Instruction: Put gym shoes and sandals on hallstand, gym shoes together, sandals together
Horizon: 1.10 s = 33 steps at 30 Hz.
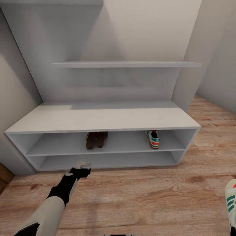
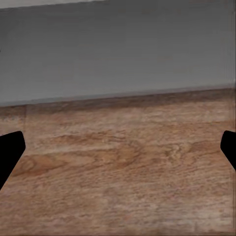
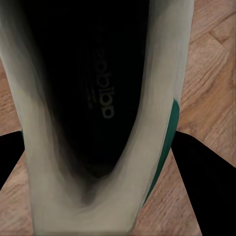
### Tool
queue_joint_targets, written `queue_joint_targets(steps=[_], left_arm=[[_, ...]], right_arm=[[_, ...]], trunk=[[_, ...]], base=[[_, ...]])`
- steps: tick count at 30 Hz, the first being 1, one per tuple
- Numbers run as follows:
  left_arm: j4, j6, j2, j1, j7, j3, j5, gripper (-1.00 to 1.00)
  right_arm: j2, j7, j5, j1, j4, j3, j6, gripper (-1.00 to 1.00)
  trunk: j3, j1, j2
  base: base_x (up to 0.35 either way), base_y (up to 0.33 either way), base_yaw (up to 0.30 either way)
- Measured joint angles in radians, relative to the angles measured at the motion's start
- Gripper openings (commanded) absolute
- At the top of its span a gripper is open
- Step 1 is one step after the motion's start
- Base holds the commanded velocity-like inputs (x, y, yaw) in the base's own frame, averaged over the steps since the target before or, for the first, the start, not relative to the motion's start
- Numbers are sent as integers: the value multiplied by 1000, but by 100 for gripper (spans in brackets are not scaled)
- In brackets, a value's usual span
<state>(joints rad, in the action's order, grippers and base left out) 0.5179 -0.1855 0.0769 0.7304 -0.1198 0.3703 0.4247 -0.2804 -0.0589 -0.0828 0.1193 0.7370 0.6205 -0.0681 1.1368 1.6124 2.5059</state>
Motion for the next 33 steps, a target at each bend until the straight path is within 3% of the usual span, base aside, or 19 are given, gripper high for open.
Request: queue_joint_targets(steps=[7, 9, 10, 12, 15, 20, 24, 26, 27, 33], left_arm=[[4, 217, -10, -129, -94, 19, -11, 100], [5, 312, -14, -219, -171, 36, -12, 100], [8, 327, -17, -245, -202, 38, -12, 100], [14, 345, -25, -281, -257, 40, -12, 100], [17, 371, -54, -357, -409, 42, -12, 100], [9, 380, -86, -398, -530, 43, -26, 100], [8, 389, -112, -430, -611, 44, -80, 100], [6, 394, -143, -462, -681, 44, -160, 100], [5, 395, -155, -471, -692, 44, -178, 100], [-30, 396, -195, -485, -702, 45, -221, 100]], right_arm=[[1, 0, 1, 0, -2, -1, -1, -100], [2, 0, 1, 0, -4, -1, -1, -100], [2, 0, 1, 0, -4, -1, -1, -100], [3, 0, 1, 0, -4, -2, -1, -100], [4, 0, 1, 0, -4, -3, -3, -100], [4, 1, 0, 0, -5, -2, -3, -100], [5, 2, 0, 0, -6, -3, -3, -100], [5, 4, 0, 0, -6, -3, -3, -100], [5, 4, 0, 0, -6, -3, -3, -100], [5, 4, 0, 0, -5, -3, -4, -100]], trunk=[[0, 0, 0], [0, 0, 0], [0, 0, 0], [0, 0, 0], [0, 0, 0], [0, 0, 0], [0, 0, 0], [0, 0, 0], [0, 0, 0], [0, 0, 0]], base=[[-6, 0, 0], [0, 0, 0], [0, 0, 0], [0, 0, 0], [0, 0, 0], [0, 0, 0], [0, 0, 0], [0, 0, 0], [0, 0, 0], [0, 0, 0]])
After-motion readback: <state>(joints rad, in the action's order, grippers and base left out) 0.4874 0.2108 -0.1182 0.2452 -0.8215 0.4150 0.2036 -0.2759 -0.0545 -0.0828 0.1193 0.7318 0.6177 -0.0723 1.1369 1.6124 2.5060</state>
